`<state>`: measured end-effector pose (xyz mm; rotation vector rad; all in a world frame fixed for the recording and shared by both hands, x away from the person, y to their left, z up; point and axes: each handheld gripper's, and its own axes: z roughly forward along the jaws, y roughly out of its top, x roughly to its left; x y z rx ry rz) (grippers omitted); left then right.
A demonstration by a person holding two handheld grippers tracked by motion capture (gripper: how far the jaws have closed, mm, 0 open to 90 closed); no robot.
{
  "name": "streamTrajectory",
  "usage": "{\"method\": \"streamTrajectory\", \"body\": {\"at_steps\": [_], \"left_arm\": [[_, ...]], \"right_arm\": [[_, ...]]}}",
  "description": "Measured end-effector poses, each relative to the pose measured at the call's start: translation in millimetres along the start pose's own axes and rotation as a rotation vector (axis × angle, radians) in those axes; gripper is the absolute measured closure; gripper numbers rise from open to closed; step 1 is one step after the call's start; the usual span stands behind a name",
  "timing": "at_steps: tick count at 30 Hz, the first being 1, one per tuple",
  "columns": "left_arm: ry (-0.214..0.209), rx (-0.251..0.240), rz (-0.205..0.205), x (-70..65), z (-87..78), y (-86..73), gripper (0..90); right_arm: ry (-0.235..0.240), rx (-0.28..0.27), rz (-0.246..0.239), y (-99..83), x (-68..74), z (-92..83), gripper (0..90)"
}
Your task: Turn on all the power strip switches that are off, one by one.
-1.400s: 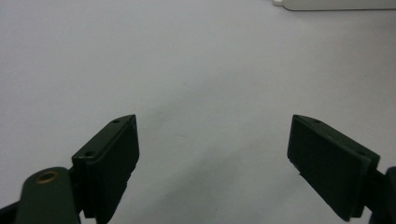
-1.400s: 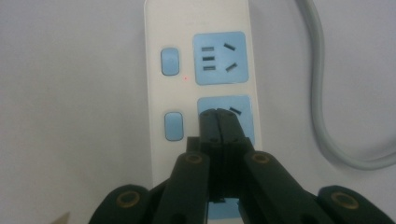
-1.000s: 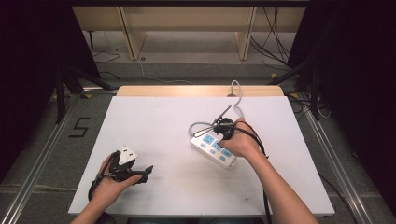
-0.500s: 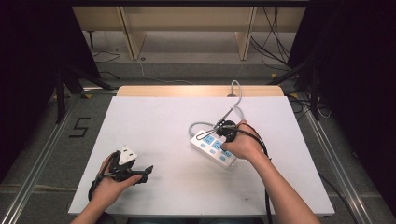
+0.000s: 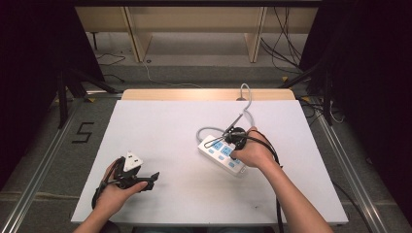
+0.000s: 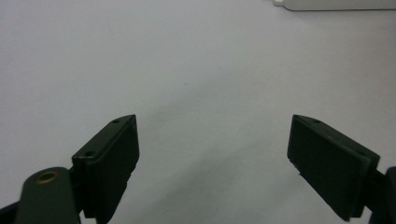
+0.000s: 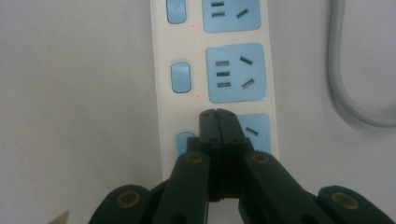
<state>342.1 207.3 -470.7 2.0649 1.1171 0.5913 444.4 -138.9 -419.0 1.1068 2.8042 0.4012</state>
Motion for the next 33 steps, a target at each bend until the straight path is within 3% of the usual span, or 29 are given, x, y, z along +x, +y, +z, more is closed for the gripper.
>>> {"method": "streamTrajectory", "body": {"at_steps": [33], "left_arm": [[-0.002,0.001,0.0,-0.1,0.2,0.0,16.6]], "right_arm": [[0.025,0.054,-0.022,1.0,9.7,5.6,90.0]]}}
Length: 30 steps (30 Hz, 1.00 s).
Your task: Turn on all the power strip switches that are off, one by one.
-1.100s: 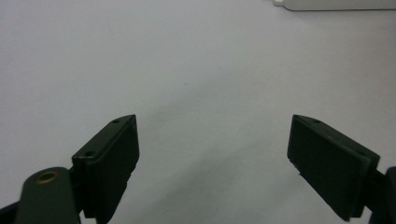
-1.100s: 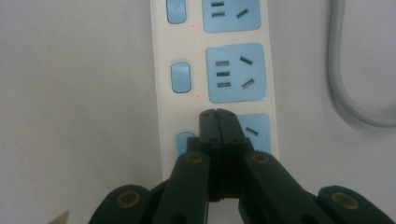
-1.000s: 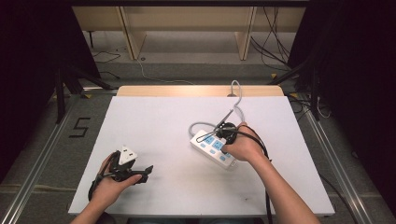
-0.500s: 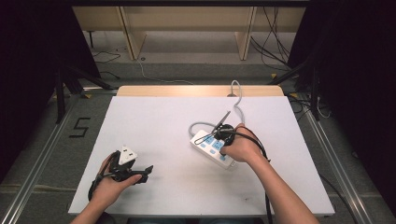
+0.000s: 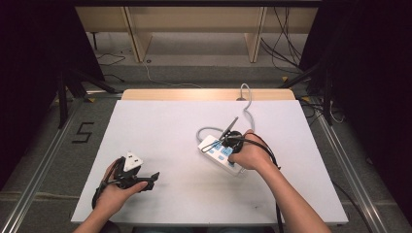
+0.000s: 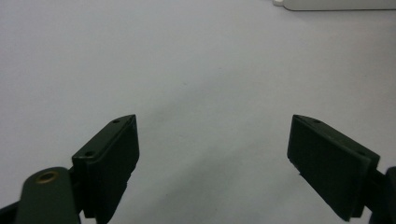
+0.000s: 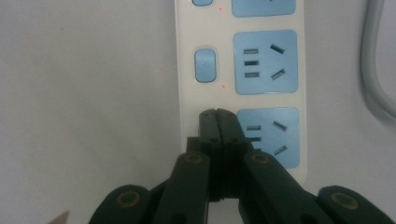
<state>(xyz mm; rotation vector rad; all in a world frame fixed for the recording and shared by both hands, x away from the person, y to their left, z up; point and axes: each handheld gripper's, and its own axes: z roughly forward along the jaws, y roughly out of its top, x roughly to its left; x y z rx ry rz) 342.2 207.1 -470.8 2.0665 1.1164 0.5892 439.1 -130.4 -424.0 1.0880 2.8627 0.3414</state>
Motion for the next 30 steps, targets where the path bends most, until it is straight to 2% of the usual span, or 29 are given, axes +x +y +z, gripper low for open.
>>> {"method": "streamTrajectory", "body": {"at_steps": [11,13,15,21,26,30], "left_arm": [[0.002,-0.002,-0.001,-0.2,-0.2,0.0,16.6],[0.002,-0.002,-0.001,-0.3,-0.2,0.1,16.6],[0.001,-0.002,0.0,-0.4,-0.1,0.1,16.6],[0.001,0.001,0.001,0.2,0.0,0.1,16.6],[-0.001,0.003,-0.002,0.6,0.3,0.0,16.6],[0.002,0.0,-0.002,0.1,-0.2,-0.1,16.6]], "right_arm": [[-0.004,0.001,0.003,-2.1,-0.1,1.9,90.0],[-0.02,0.022,-0.002,-3.0,-0.9,2.1,90.0],[-0.028,0.013,0.007,-3.9,-2.0,1.9,90.0],[-0.056,0.002,-0.017,-2.5,1.1,2.4,90.0],[-0.009,-0.019,-0.009,-0.9,1.3,-0.1,90.0],[-0.022,-0.008,-0.034,1.1,5.4,0.6,90.0]]}}
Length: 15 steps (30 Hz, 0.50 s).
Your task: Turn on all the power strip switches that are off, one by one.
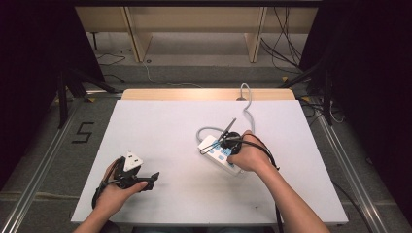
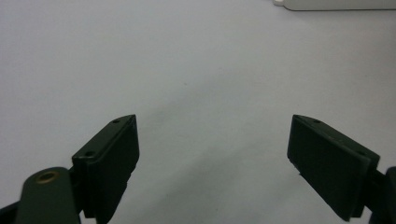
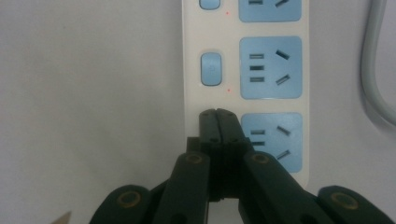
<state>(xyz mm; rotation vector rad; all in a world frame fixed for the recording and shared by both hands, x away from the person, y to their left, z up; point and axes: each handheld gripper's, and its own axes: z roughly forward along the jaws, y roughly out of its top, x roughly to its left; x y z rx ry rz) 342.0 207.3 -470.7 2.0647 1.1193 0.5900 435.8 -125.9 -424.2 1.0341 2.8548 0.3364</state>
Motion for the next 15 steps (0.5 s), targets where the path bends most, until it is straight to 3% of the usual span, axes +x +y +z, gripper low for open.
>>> {"method": "streamTrajectory", "body": {"at_steps": [15], "left_arm": [[0.0,-0.002,0.002,-0.4,0.1,0.2,16.6]], "right_arm": [[-0.011,0.005,0.003,-1.1,-1.0,2.8,90.0]]}}
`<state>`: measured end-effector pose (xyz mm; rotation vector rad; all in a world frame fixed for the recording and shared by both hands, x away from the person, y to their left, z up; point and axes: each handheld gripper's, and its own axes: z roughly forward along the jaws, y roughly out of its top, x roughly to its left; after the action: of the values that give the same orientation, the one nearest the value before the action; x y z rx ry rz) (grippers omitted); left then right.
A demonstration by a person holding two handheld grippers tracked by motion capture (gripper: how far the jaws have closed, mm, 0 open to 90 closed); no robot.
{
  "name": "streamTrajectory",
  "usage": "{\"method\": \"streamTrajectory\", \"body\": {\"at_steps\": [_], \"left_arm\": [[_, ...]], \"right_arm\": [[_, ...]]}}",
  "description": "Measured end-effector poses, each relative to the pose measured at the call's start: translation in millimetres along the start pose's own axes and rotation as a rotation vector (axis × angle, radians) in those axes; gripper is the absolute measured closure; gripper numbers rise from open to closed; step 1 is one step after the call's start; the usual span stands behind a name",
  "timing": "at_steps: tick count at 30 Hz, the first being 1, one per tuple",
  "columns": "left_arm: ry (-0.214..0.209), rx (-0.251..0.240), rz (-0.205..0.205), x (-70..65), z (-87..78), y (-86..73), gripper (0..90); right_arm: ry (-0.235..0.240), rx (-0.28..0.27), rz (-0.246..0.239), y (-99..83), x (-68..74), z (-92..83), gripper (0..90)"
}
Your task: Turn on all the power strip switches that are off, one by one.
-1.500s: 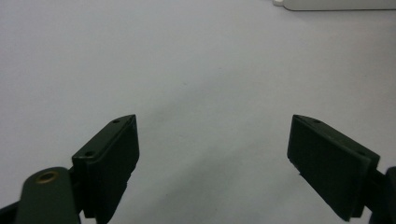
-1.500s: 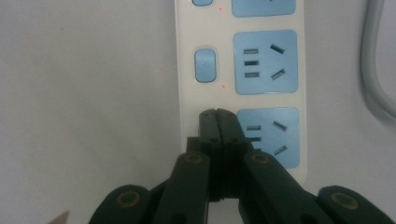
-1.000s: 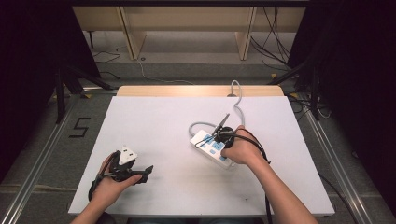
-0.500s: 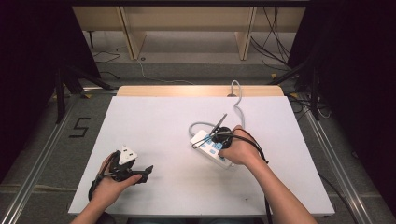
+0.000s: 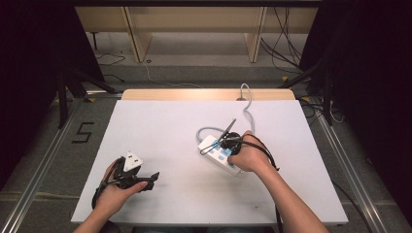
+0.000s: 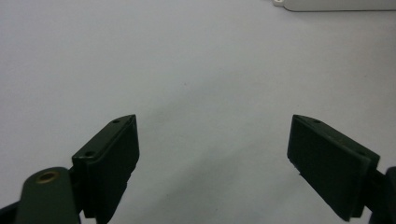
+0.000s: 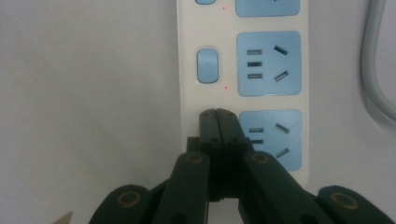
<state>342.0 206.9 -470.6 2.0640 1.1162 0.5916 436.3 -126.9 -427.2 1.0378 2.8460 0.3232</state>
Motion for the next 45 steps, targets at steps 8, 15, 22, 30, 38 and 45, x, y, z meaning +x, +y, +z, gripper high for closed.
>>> {"method": "streamTrajectory", "body": {"at_steps": [8,15,22,30,38,45], "left_arm": [[-0.002,0.0,-0.003,-0.5,0.0,0.0,16.6],[-0.001,0.0,-0.002,-0.5,-0.4,-0.1,16.6],[-0.001,0.005,-0.001,0.9,0.1,-0.3,16.6],[-0.002,0.003,-0.001,-0.5,0.2,-0.2,16.7],[0.001,0.003,-0.006,0.1,0.1,-0.6,16.7],[0.003,0.004,-0.006,0.2,0.1,-0.7,16.7]], "right_arm": [[-0.007,0.013,0.006,1.8,1.5,0.9,90.0],[0.003,0.017,0.008,2.5,0.0,1.6,90.0],[0.012,-0.076,0.022,-6.5,-3.9,-2.4,90.0],[0.026,-0.214,0.066,-25.6,-15.8,-9.3,85.7],[-0.006,-0.349,0.099,-49.9,-26.2,-17.5,73.5],[-0.023,-0.496,0.134,-86.3,-35.1,-12.7,56.3]]}}
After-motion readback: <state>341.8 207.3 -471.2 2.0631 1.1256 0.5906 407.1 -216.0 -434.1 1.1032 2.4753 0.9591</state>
